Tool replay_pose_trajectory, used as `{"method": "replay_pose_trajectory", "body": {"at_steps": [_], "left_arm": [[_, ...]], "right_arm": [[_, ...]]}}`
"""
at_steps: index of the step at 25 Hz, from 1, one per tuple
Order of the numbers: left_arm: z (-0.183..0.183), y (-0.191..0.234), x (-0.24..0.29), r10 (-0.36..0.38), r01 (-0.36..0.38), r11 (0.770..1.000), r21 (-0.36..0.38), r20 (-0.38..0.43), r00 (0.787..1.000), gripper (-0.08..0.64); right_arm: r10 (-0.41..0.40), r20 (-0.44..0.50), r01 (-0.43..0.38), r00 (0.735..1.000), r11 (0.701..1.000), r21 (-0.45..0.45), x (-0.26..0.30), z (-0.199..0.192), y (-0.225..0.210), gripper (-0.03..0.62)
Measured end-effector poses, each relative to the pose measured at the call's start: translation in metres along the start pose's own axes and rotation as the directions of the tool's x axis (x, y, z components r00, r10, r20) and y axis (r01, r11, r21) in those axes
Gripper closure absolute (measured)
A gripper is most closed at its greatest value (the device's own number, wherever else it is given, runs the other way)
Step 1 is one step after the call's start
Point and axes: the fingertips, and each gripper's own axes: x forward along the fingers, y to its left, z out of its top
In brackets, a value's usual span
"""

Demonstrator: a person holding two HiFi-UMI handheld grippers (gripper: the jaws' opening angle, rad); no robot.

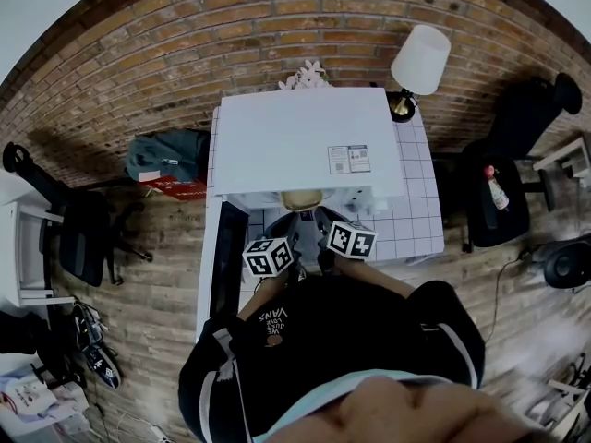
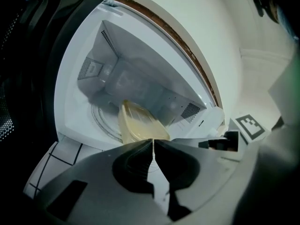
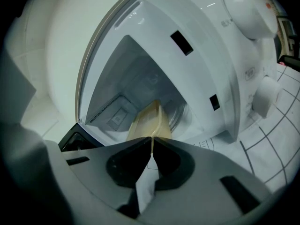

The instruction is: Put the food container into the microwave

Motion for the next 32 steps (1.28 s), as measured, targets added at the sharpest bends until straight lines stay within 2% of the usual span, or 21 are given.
{"method": "replay_pose_trajectory", "body": {"at_steps": [14, 32], "left_arm": [[0.024, 0.023, 0.018, 0.003, -0.003, 1.000, -0.024, 0.012, 1.000, 0.538], [0.037, 0.034, 0.030, -0.020, 0.020, 1.000, -0.007, -0.020, 1.000, 0.538]], "right_arm": [[0.004, 0.001, -0.004, 1.000, 1.000, 0.024, 0.026, 0.012, 0.006, 0.577], [-0.007, 0.028, 0.006, 1.000, 0.998, 0.069, 0.044, 0.020, 0.006, 0.577]]}}
